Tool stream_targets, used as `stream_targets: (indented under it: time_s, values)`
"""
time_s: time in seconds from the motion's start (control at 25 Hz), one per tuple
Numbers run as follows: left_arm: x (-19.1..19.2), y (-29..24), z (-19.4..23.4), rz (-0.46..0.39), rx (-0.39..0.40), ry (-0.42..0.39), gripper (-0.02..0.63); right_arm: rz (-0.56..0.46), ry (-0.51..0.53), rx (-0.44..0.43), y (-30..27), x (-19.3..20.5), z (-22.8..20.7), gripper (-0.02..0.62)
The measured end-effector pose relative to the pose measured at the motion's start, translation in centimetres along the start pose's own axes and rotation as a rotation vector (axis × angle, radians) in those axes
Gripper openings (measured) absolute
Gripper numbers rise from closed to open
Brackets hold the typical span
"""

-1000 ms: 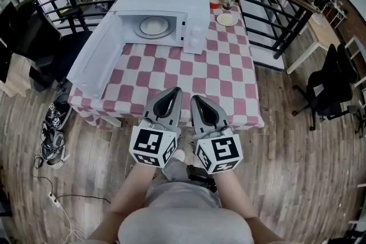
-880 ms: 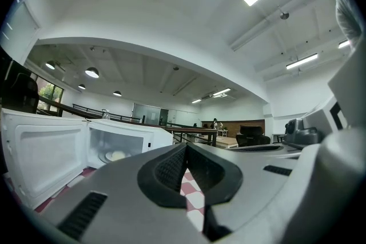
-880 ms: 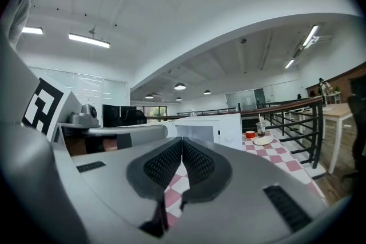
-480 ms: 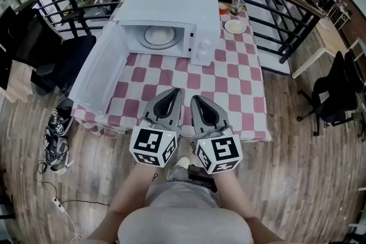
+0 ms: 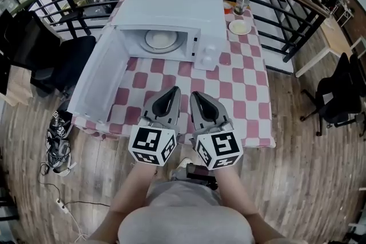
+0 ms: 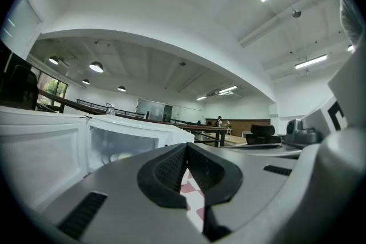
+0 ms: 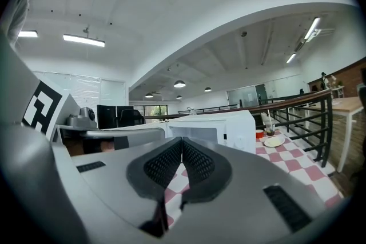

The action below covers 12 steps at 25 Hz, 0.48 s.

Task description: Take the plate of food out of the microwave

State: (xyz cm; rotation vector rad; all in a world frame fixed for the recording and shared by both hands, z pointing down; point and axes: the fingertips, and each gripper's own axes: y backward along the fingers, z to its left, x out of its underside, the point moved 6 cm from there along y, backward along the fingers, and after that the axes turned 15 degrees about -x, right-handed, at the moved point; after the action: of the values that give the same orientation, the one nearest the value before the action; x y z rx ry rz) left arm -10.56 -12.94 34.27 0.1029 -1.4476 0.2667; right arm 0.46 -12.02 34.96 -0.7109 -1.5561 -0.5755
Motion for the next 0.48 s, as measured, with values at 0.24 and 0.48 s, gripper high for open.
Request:
stream_targets:
  time_s: [0.24,0.48]
  values:
    - [0.3,-1.0,0.7,0.006,-0.021,-0.002,0.002,0.012,-0.006,-0.022,-1.0,0.4,-0.7,0.026]
    - [-0.1,-2.0,1.2,-0.002,-0.036,0.002,0.002,0.014,0.004,-0.039,-1.4,0.3,-0.9,0.026]
